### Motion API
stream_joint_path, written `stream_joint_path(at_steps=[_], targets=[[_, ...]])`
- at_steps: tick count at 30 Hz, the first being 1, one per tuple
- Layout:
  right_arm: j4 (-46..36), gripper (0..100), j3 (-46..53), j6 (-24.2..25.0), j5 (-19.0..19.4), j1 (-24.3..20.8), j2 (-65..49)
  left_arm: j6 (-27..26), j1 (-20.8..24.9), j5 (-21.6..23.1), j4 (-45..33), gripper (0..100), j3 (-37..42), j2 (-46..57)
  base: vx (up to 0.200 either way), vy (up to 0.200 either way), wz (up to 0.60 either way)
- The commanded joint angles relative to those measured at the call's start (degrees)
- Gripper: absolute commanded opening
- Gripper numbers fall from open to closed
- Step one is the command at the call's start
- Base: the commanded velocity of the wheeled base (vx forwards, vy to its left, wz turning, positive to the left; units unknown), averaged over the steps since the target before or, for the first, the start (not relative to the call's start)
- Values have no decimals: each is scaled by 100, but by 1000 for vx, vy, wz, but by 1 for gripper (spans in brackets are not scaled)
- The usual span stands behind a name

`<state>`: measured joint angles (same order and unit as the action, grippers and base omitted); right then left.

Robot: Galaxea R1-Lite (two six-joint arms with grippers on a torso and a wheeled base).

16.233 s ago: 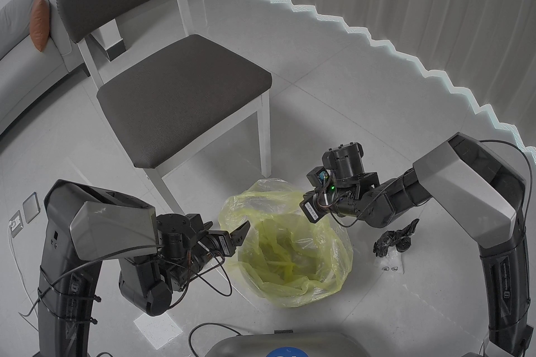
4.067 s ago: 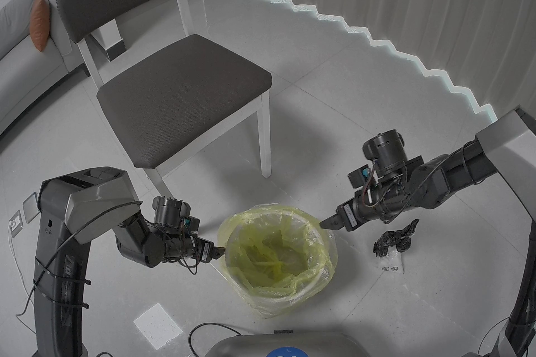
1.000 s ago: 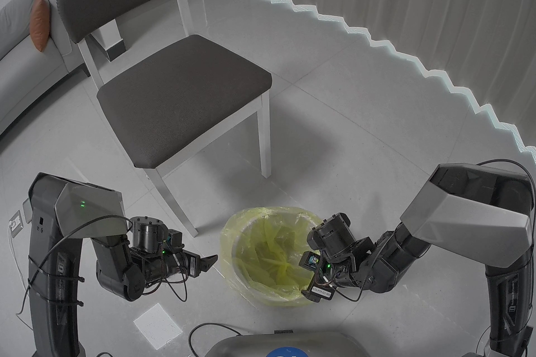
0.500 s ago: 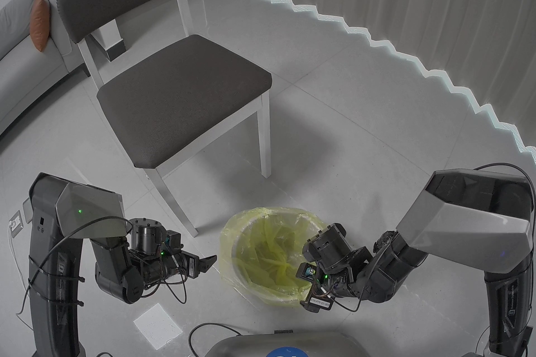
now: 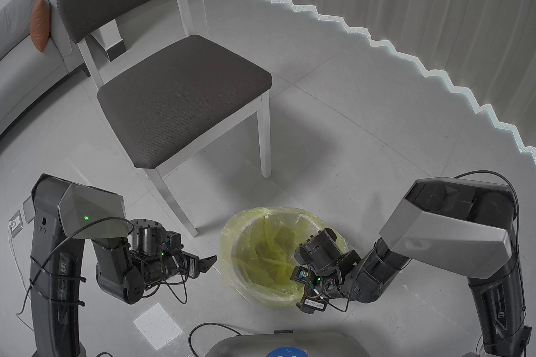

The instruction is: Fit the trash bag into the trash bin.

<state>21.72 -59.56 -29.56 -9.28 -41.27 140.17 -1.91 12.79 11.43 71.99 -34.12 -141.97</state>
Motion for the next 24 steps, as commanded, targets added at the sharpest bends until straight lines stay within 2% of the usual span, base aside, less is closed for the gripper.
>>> stream_joint_path(at_steps=[1,4,9,16,20,24], targets=[[-63,100,-310,3,-22,110,222,-2,-4,8,0,100,-42,-67,0,0,0],[-204,100,-539,29,-65,180,283,-2,-4,8,0,100,-51,-76,0,0,0],[-801,100,-1075,381,-74,268,397,-2,4,8,0,100,-51,-85,0,0,0],[-863,100,-1488,566,-83,356,538,-2,4,-1,8,100,-16,-41,0,0,0],[-872,100,-1444,706,-74,374,520,-2,22,-1,35,100,37,20,0,0,0],[-854,100,-961,715,-22,374,116,-2,22,-1,140,100,90,29,0,0,0]])
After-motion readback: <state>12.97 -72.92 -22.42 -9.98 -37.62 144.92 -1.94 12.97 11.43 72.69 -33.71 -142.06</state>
